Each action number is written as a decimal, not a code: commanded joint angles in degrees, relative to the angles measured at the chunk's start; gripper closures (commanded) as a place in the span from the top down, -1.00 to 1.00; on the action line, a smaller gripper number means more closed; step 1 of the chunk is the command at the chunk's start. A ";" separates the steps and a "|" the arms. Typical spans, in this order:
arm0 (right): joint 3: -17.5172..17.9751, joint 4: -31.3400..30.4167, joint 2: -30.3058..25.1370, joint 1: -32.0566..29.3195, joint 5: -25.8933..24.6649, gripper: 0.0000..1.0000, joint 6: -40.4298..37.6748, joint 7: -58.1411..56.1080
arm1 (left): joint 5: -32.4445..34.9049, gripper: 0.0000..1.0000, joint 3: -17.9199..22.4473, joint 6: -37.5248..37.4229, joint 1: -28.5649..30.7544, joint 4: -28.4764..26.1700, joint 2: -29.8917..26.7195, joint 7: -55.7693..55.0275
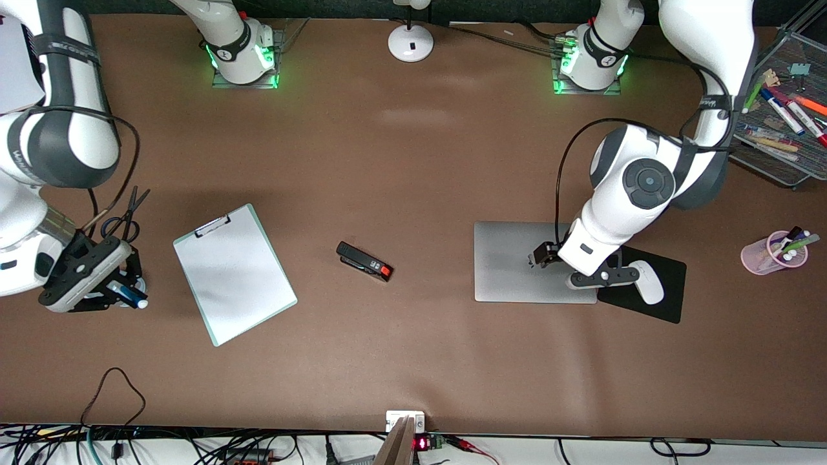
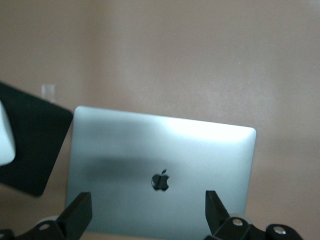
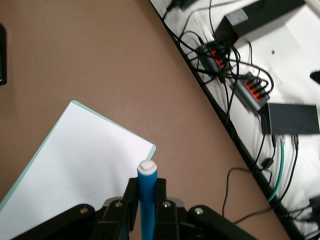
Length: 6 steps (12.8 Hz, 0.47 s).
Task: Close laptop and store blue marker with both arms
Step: 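Carry the blue marker with the right gripper over the grey pen cup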
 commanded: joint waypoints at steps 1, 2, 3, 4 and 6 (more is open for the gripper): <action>0.47 -1.28 -0.94 -2.64 5.08 -1.00 -0.09 -9.33 | 1.05 1.00 -0.32 -4.41 -0.25 1.76 -0.63 -3.03; 0.56 -1.28 -0.94 -3.79 7.27 -0.99 -0.35 -13.54 | 1.05 1.00 -0.41 -4.50 -0.25 1.76 -0.98 -3.21; 0.65 -1.28 -0.94 -5.10 10.43 -1.00 -1.66 -18.46 | 1.05 1.00 -0.41 -5.46 -0.25 1.76 -1.16 -3.30; 0.65 -1.28 -0.85 -6.59 13.59 -0.99 -4.28 -22.16 | 1.05 1.00 -0.41 -6.43 -0.25 1.76 -1.42 -3.47; 0.74 -1.10 -0.67 -9.58 18.09 -0.99 -8.51 -28.06 | 1.14 1.00 -0.58 -7.83 -0.34 1.76 -1.95 -3.74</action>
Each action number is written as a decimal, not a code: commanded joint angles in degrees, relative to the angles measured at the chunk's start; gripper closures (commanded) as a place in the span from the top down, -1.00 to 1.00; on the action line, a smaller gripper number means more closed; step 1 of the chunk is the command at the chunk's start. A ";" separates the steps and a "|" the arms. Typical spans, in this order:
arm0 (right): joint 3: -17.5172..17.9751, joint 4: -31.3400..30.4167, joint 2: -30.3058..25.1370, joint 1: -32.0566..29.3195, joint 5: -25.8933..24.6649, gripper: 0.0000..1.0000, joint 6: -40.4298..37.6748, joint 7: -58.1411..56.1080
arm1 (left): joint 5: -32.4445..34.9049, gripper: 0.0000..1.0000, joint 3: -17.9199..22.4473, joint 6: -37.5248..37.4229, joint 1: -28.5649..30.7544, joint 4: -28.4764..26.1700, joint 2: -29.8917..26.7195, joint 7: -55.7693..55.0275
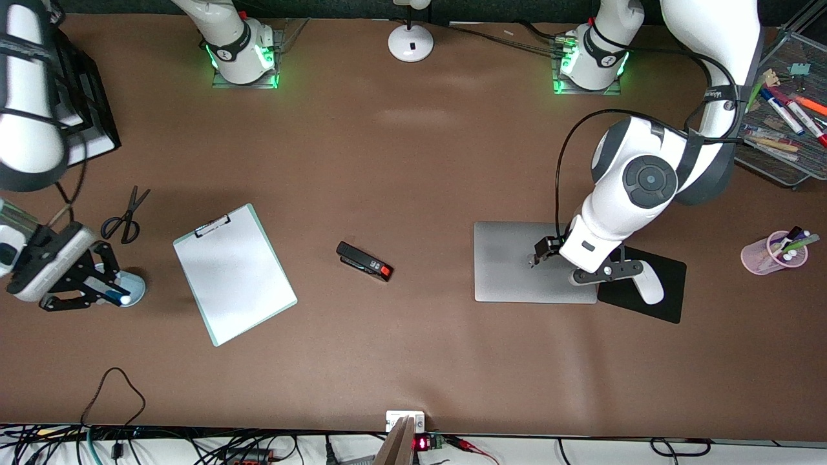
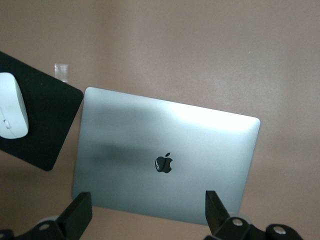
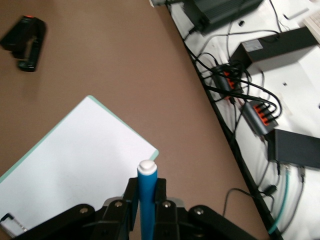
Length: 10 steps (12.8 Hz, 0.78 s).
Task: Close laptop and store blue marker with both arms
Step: 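Carry the blue marker with the right gripper over the grey pen cup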
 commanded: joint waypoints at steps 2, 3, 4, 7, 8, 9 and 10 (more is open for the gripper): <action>0.91 -0.37 -0.62 -5.67 7.43 -1.00 -7.71 -10.15 | 1.14 1.00 -0.54 -3.85 -0.08 0.00 -2.04 -1.27; 0.91 -0.20 -0.62 -7.07 9.45 -0.99 -10.52 -12.00 | 1.14 1.00 -0.63 -4.65 -0.08 0.09 -2.30 -1.88; 0.91 -0.11 -0.36 -8.57 11.65 -0.99 -13.68 -13.67 | 1.14 1.00 -0.72 -5.00 -0.08 0.00 -2.57 -2.15; 0.91 2.17 1.49 -12.44 14.13 -1.00 -20.72 -19.30 | 1.14 1.00 -0.81 -6.32 -0.17 0.00 -3.01 -2.32; 0.91 3.83 2.19 -13.49 14.13 -1.00 -22.83 -20.53 | 1.14 1.00 -0.89 -6.59 -0.25 0.00 -3.01 -2.32; 0.91 6.37 3.33 -14.37 14.13 -1.00 -25.55 -21.76 | 1.14 1.00 -0.89 -6.59 -0.25 0.09 -3.01 -2.32; 0.91 9.01 4.73 -15.34 14.22 -0.99 -28.36 -22.65 | 1.14 1.00 -0.89 -6.68 -0.25 0.00 -3.01 -2.32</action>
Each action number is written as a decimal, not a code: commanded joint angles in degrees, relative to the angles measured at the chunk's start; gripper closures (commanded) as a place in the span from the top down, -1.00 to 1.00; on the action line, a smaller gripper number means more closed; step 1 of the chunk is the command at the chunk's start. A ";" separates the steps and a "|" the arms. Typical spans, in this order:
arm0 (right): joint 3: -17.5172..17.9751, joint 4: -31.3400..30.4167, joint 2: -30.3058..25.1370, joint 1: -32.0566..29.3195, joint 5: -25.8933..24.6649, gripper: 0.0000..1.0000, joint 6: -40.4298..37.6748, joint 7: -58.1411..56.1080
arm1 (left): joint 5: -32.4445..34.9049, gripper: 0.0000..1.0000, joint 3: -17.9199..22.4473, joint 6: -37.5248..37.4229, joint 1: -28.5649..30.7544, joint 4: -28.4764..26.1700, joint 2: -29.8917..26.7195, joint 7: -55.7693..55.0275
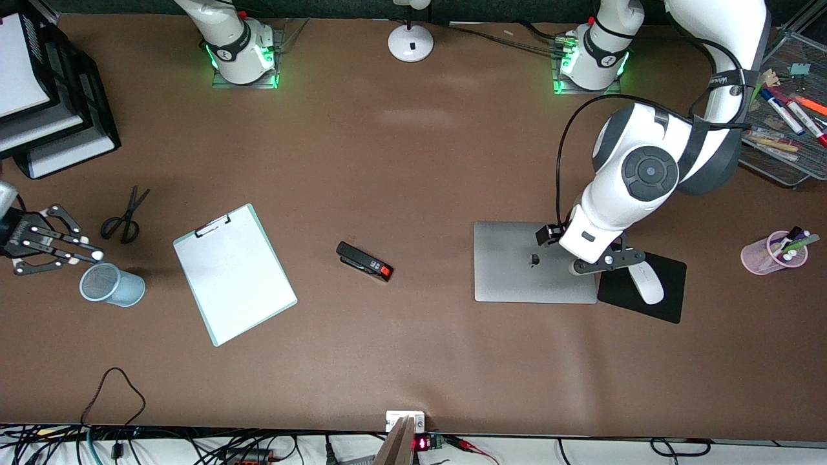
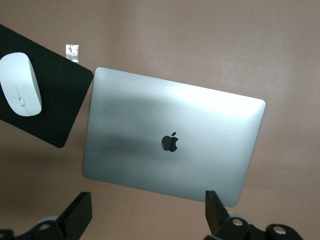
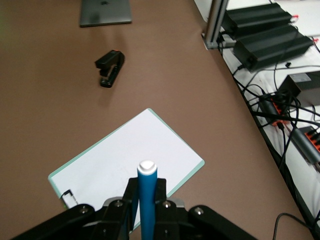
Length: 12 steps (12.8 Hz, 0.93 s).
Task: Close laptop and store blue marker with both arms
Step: 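Carry the blue marker with the right gripper over the grey pen cup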
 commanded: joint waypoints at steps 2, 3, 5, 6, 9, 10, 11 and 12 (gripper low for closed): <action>0.90 9.65 6.43 -4.58 1.99 -0.99 -9.11 -5.12 | 1.14 1.00 -0.21 -1.42 -0.55 -0.14 -0.99 -1.08; 0.90 9.93 7.41 -5.64 3.48 -1.00 -10.35 -7.05 | 1.14 1.00 -0.21 -1.42 -0.55 -0.14 -0.99 -1.60; 0.90 10.19 8.38 -6.70 4.20 -1.00 -10.88 -9.09 | 1.23 1.00 -0.21 -1.42 -0.64 -0.14 -0.90 -1.61; 0.81 10.28 8.82 -7.23 4.20 -1.00 -11.32 -9.79 | 1.92 1.00 -0.21 -1.42 -0.64 -0.14 -0.73 -1.61; 0.90 11.06 11.36 -8.37 4.37 -0.99 -13.60 -11.82 | 2.46 1.00 -0.21 -1.33 -1.16 -0.14 -0.38 -2.05; 0.90 12.03 12.16 -8.37 4.37 -0.99 -14.13 -12.25 | 2.46 1.00 -0.21 -1.24 -1.17 -0.14 -0.12 -2.14; 0.90 12.82 12.51 -8.46 4.37 -0.99 -14.49 -12.95 | 2.55 1.00 -0.21 -1.24 -1.34 -0.14 0.06 -2.14; 0.90 13.35 12.95 -8.90 4.37 -0.99 -14.75 -13.40 | 2.55 1.00 -0.21 -1.24 -1.52 -0.14 0.15 -2.14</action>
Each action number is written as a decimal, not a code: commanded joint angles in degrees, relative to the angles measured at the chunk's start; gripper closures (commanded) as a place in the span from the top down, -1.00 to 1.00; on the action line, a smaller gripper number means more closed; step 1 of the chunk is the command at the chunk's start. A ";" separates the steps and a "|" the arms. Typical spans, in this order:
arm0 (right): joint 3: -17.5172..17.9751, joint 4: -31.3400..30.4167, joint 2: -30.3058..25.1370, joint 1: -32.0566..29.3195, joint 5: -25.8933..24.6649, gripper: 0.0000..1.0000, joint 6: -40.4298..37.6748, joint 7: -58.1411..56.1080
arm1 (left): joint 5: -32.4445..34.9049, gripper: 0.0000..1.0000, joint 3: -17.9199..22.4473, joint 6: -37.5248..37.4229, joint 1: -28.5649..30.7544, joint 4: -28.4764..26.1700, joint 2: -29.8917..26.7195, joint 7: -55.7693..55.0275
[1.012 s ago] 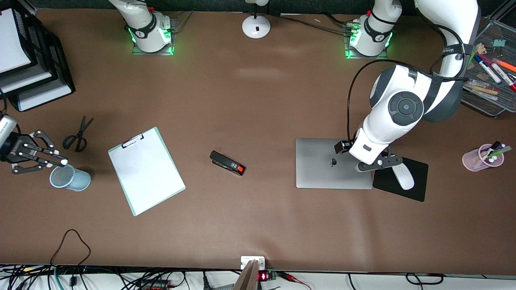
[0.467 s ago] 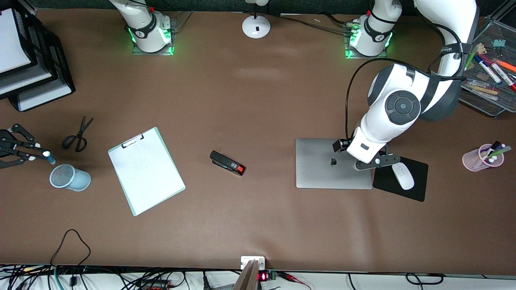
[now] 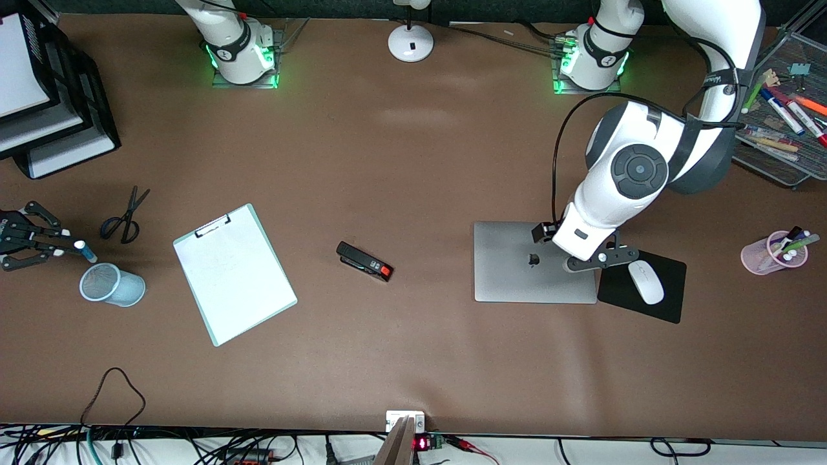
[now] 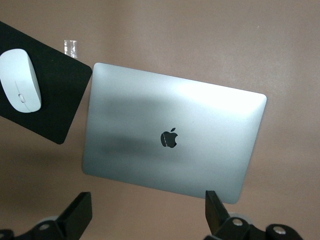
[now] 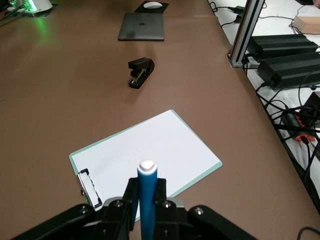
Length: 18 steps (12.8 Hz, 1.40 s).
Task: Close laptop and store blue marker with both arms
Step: 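Press the laptop lid shut with the left gripper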
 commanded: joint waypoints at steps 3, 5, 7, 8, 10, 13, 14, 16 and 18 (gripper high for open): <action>0.83 5.62 3.97 -2.26 1.05 -0.99 -2.95 -3.28 | 2.25 1.00 0.06 -0.41 -0.76 0.04 0.42 -1.11; 0.83 7.20 5.20 -2.61 1.05 -0.99 -2.95 -3.72 | 2.34 1.00 0.06 -0.41 -1.10 0.04 0.51 -1.20; 0.92 8.70 6.26 -2.70 1.66 -0.99 -3.30 -3.81 | 2.34 1.00 0.15 -0.41 -1.37 0.04 0.69 -1.20; 0.92 8.88 6.79 -2.70 3.05 -0.99 -3.30 -3.99 | 2.34 1.00 0.15 -0.41 -1.37 0.04 0.69 -1.20; 0.91 8.88 7.58 -2.70 3.51 -0.99 -3.30 -4.08 | 2.43 1.00 0.15 -0.41 -1.37 0.04 0.69 -1.20; 0.92 9.05 8.90 -2.96 3.68 -0.99 -3.21 -4.25 | 2.43 1.00 0.15 -0.41 -1.46 0.48 1.21 -1.20; 0.92 9.32 9.42 -3.23 4.29 -0.99 -3.21 -4.78 | 2.43 1.00 0.15 -0.41 -1.63 0.57 1.21 -1.37; 0.91 10.72 11.09 -3.93 4.30 -0.99 -3.21 -5.48 | 3.31 1.00 0.15 -0.41 -1.81 0.57 1.21 -1.55; 0.92 10.72 11.27 -4.28 4.30 -0.99 -3.13 -5.66 | 3.40 1.00 0.23 -0.67 -1.46 0.66 0.25 -1.37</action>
